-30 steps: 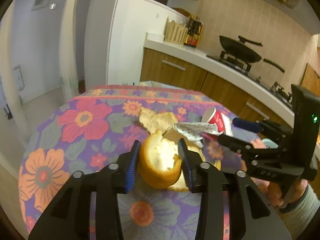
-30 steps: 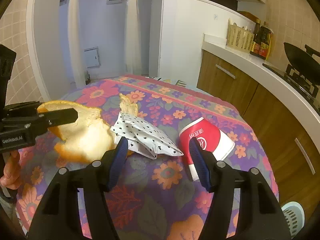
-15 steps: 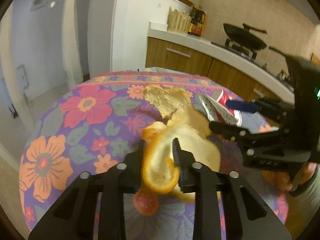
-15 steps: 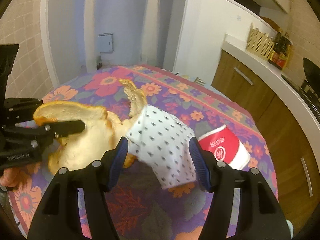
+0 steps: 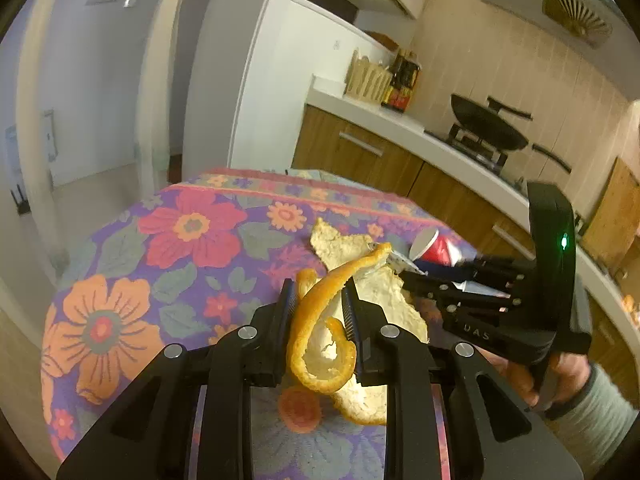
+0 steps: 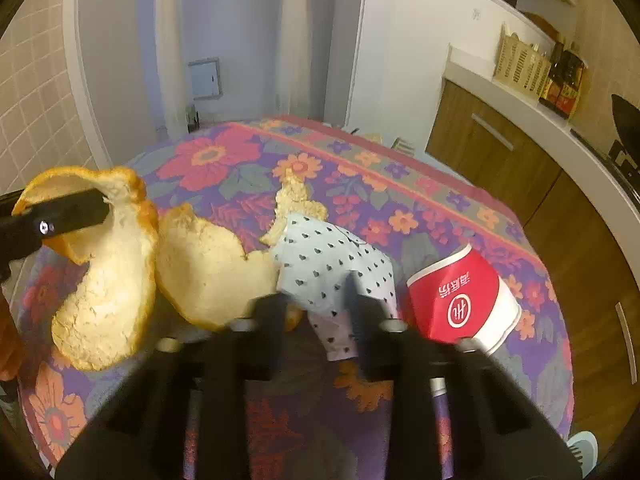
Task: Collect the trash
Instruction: 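Grasp the white polka-dot napkin with the right tool while the left tool holds the peel, then carry napkin and peel over the blue basket and open both tools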
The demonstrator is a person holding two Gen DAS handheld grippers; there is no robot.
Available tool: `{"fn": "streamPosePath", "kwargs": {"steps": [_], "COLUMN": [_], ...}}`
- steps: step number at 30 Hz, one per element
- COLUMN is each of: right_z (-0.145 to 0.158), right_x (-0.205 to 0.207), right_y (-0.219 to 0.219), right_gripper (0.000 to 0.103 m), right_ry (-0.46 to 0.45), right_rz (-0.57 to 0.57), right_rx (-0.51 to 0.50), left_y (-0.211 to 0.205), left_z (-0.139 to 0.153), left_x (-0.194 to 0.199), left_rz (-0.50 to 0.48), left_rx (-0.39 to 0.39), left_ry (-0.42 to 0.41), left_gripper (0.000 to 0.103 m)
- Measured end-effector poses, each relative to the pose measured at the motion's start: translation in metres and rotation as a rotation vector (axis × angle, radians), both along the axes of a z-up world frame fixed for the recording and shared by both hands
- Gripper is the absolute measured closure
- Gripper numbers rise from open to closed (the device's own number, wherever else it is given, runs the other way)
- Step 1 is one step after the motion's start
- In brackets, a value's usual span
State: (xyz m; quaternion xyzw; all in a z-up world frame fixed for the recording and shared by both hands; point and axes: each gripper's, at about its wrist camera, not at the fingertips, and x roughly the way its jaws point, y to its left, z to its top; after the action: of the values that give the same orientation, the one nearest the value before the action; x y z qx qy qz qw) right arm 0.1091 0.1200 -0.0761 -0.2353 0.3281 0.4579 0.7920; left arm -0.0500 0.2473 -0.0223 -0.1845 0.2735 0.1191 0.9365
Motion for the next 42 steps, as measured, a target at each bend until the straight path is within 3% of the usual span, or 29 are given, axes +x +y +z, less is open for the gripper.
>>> {"fn": "streamPosePath", "kwargs": {"steps": [5, 12, 17, 22, 34, 42], "right_z": [0.021, 0.061, 0.084, 0.094, 0.088, 0.056], "right_x": [-0.002, -0.013, -0.026, -0.031, -0.012, 0.012], "right_y": [-0.019, -0.056, -0.099, -0.161, -0.314, -0.397], "right_gripper": [0.1, 0.1, 0.1, 0.1, 0.1, 0.1], "right_ry": [0.0, -0.012, -0.023, -0.047, -0.065, -0.017], "right_rz": [-0.032, -0.052, -0.08, -0.178, -0.449, -0.644], "right_rx": [0.084, 0.206, 0.284, 0.346, 0.411, 0.403], "left_y": [-0.003, -0.031, -0.062, -0.101, -0.229, -0.314], "left_z": [0.015, 0.042, 0.058, 0.069, 0.07, 0.052], "left_x": [-0.005, -0.003, 0.008, 0.022, 0.097, 0.164], "left_rz": [-0.001, -0.036, -0.099, -0.181, -0.42, -0.547], "left_rx": [0.019, 0.063, 0.091, 0.135, 0.205, 0.231], "left_ry": [-0.027, -0.062, -0.058, -0.054, 0.009, 0.107], "left_gripper": [0.081, 0.081, 0.081, 0.081, 0.081, 0.081]}}
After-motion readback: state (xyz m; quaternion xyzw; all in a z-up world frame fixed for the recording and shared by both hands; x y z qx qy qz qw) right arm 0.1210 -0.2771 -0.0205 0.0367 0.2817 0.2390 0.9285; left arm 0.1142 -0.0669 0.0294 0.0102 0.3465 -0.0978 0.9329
